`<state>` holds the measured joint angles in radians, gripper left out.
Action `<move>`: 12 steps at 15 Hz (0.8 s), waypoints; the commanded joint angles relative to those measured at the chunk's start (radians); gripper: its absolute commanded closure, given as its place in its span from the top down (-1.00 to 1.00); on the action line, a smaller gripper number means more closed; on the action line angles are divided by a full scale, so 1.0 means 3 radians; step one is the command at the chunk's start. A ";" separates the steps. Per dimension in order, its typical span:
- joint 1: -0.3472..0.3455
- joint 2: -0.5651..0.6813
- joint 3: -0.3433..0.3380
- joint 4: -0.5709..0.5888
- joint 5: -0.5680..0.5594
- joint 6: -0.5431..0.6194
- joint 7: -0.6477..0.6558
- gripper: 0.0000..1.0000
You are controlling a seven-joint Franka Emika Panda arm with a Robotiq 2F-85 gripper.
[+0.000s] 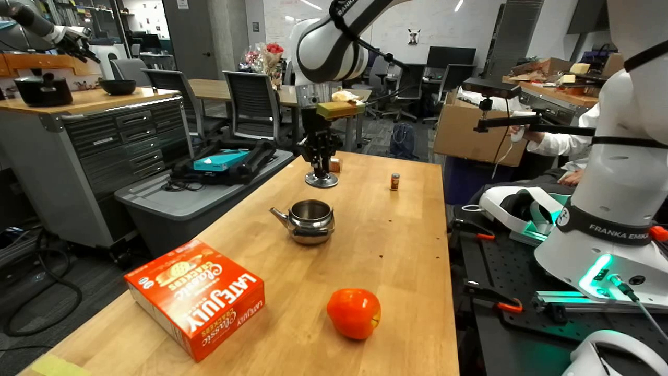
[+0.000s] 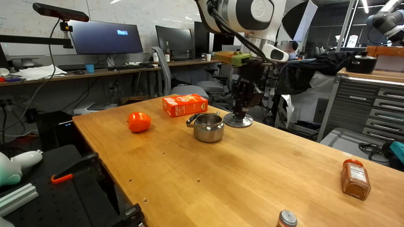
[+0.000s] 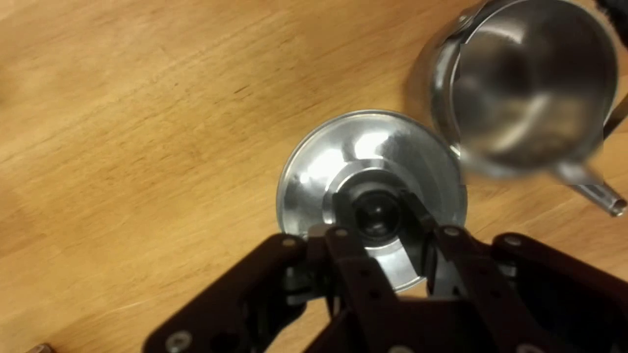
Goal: Put the lid on the kettle
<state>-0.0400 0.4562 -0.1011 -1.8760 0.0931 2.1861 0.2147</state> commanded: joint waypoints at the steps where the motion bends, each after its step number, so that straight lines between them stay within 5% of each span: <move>1: 0.0075 -0.0241 0.0109 -0.0213 -0.0029 0.0005 -0.0057 -0.86; 12: 0.0167 -0.0091 0.0393 -0.0188 0.0104 0.0107 -0.0241 -0.86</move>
<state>0.0129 0.4283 0.0019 -1.9239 0.0974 2.1884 0.1873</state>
